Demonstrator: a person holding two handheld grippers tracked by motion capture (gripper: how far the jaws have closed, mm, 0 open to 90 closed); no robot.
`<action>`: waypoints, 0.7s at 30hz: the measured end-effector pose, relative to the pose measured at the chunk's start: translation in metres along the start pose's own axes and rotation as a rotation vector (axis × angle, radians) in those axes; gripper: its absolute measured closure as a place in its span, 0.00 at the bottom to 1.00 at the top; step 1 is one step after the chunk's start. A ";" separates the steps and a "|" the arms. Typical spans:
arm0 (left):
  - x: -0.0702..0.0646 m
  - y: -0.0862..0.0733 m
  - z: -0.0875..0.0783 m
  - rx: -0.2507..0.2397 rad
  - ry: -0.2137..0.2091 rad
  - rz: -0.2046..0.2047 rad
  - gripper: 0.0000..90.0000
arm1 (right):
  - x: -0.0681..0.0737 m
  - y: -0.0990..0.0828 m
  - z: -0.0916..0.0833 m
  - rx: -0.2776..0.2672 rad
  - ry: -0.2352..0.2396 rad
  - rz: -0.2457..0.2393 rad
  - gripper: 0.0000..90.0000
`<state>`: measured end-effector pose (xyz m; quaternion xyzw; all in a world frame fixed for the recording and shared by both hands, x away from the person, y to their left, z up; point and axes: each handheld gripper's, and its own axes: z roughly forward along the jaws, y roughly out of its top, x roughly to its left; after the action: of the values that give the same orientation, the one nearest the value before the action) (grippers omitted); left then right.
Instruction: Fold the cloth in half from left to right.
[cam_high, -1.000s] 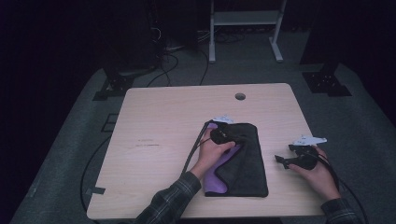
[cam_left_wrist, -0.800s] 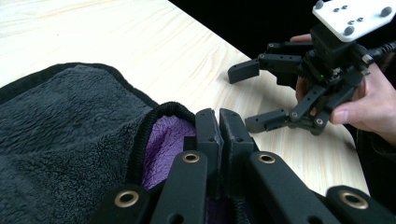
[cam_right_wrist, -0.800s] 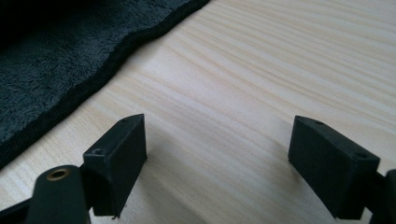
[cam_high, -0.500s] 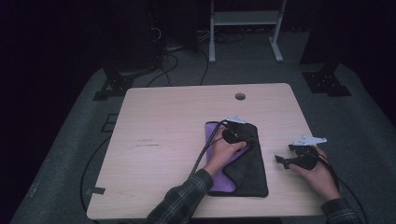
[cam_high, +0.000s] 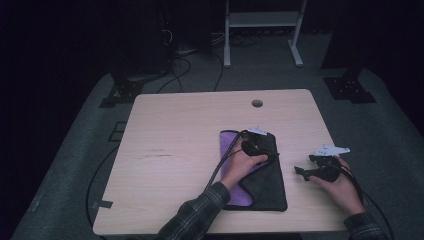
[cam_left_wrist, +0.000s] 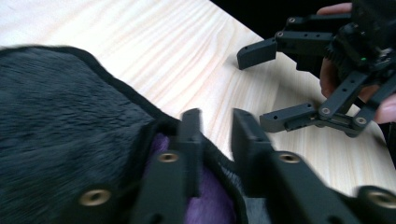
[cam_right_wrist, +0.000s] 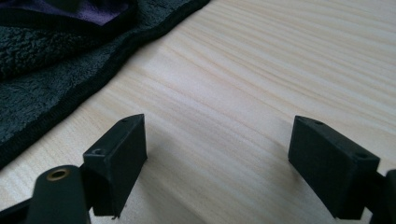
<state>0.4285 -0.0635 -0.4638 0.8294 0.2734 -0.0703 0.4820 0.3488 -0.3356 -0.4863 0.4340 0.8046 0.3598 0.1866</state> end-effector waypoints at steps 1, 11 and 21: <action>0.001 0.000 -0.012 -0.008 0.020 0.011 0.66 | 0.000 0.000 0.000 0.000 0.000 -0.001 0.20; 0.008 -0.017 -0.077 -0.046 0.152 0.057 0.45 | 0.000 0.000 0.000 0.000 0.000 -0.001 0.20; 0.017 -0.050 -0.134 -0.035 0.274 0.076 0.34 | 0.000 0.000 0.001 0.003 0.007 -0.007 0.16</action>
<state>0.3971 0.0746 -0.4381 0.8326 0.3062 0.0667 0.4567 0.3491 -0.3351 -0.4866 0.4300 0.8074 0.3594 0.1844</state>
